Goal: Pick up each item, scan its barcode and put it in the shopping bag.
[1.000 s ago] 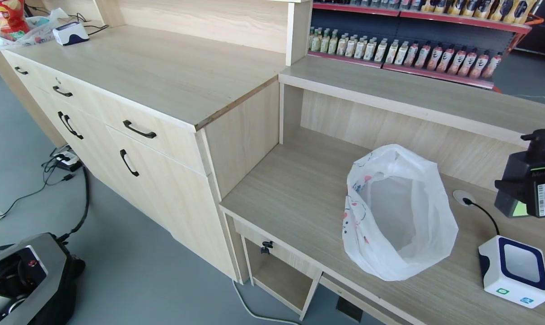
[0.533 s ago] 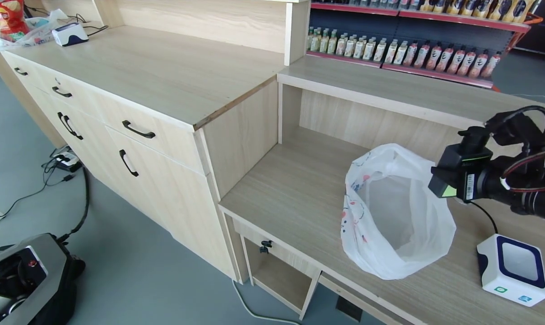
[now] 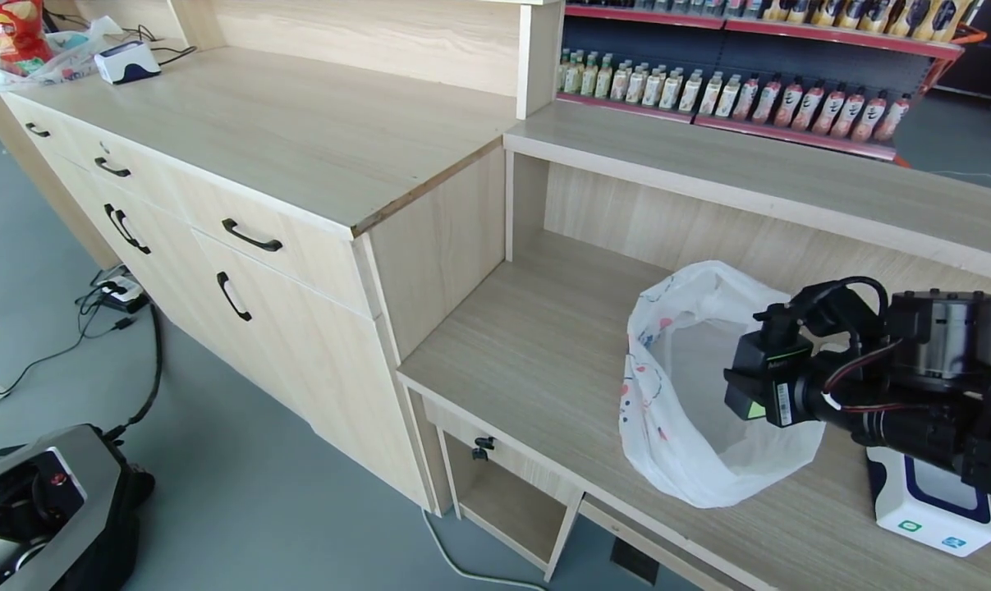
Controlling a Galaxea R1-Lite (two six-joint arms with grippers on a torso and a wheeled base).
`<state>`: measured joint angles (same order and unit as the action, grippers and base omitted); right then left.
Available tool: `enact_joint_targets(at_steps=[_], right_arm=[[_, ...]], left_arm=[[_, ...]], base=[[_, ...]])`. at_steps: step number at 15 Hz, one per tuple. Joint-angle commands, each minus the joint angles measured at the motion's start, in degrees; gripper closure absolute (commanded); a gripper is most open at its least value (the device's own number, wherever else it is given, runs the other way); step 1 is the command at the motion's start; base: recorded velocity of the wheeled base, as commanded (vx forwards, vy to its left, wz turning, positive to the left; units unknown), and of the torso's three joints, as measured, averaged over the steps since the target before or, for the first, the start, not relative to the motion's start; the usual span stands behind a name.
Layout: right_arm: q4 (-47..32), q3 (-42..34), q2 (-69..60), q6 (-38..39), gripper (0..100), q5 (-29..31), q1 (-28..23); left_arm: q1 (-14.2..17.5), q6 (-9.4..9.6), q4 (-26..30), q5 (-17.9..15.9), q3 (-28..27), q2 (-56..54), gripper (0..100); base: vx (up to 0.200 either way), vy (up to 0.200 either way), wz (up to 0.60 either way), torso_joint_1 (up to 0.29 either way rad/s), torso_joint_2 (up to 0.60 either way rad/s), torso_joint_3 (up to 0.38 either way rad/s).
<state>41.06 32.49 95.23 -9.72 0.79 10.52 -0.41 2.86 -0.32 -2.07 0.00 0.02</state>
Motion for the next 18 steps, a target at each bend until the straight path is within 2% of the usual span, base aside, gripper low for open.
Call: enact_joint_targets(at_steps=[1, 9, 13, 18], right_arm=[[0.87, -0.67, 3.12, -0.04, 100, 0.0, 1.43], [2.54, -1.64, 6.37, -0.13, 100, 0.0, 3.54], [7.19, -3.22, 8.83, -0.39, 100, 0.0, 4.16], [9.04, -4.01, 10.59, -0.66, 100, -0.09, 4.25]], left_arm=[[-0.02, 0.04, -0.03, -0.04, 0.0, -0.02, 0], [-0.02, -0.05, -0.03, -0.04, 0.0, -0.02, 0], [-0.02, 0.04, -0.03, -0.04, 0.0, -0.02, 0], [-0.02, 0.04, -0.03, 0.05, 0.0, -0.02, 0]], base=[[0.0, 0.0, 0.0, 0.0, 0.0, 0.0], [0.0, 0.0, 0.0, 0.0, 0.0, 0.0], [0.0, 0.0, 0.0, 0.0, 0.0, 0.0], [0.0, 0.0, 0.0, 0.0, 0.0, 0.0]])
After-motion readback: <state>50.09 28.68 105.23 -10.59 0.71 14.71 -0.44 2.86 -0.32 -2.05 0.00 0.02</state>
